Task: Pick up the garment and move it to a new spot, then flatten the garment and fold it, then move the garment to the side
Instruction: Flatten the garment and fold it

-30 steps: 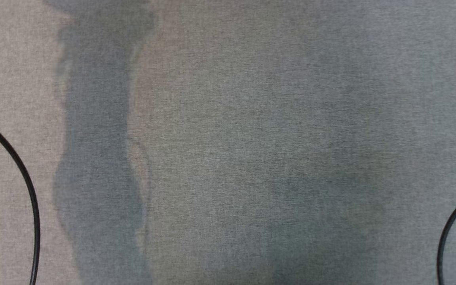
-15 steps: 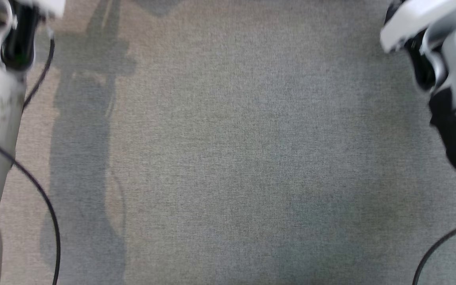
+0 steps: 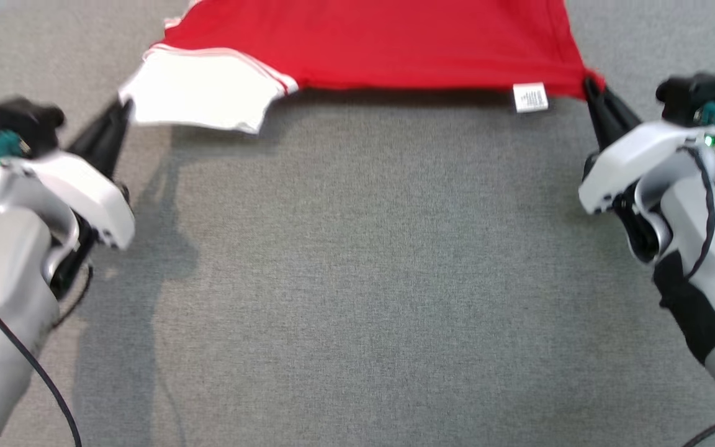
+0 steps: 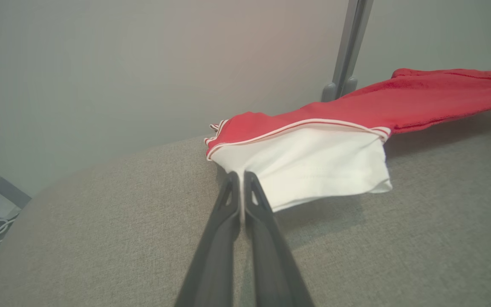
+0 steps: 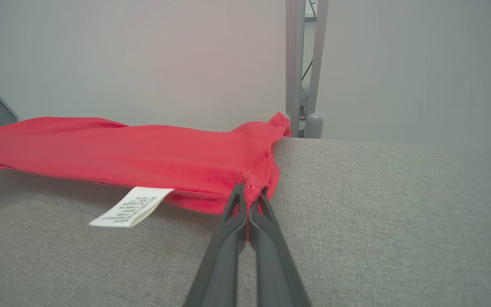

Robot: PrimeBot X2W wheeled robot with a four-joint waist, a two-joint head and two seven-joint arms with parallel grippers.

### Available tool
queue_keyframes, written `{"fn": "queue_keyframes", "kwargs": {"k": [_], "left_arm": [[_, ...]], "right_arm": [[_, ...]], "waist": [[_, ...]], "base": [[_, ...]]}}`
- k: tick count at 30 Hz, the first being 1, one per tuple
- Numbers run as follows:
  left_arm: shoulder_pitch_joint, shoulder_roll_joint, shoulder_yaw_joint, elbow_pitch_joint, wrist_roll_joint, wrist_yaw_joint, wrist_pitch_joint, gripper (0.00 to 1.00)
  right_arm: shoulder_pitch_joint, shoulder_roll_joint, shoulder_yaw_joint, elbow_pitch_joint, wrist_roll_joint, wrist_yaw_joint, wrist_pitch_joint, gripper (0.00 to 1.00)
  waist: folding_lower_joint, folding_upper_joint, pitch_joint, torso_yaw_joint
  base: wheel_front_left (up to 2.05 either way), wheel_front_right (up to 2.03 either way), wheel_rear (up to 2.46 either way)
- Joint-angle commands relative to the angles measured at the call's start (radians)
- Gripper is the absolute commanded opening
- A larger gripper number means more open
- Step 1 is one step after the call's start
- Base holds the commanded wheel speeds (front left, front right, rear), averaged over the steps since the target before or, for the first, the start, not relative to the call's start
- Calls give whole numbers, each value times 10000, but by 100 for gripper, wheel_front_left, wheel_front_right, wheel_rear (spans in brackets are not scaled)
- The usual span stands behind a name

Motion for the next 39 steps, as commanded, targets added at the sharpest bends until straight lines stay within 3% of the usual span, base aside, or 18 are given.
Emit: {"fn": "queue_keyframes", "kwargs": {"k": [1, 16, 27, 39], "left_arm": [[238, 85, -174, 62, 126, -6, -86, 0], [1685, 421, -2583, -156, 473, -1, 593, 0], [2371, 1074, -3950, -1697, 12, -1, 1312, 0], [2882, 2237, -4835, -4261, -1080, -1, 2567, 0]], "right_arm": [[256, -123, 90, 102, 158, -9, -64, 0], [1570, -548, 1243, 310, 1158, -9, -72, 0], [2461, -987, 2141, 84, 1887, -9, 123, 0], [3548, -2085, 3509, -1428, 3524, -9, 2064, 0]], "waist": [[0, 0, -318, 64], [0, 0, -1643, 225], [0, 0, -2479, 281], [0, 0, -3059, 178]], "base": [[0, 0, 0], [0, 0, 0], [0, 0, 0], [0, 0, 0]]}}
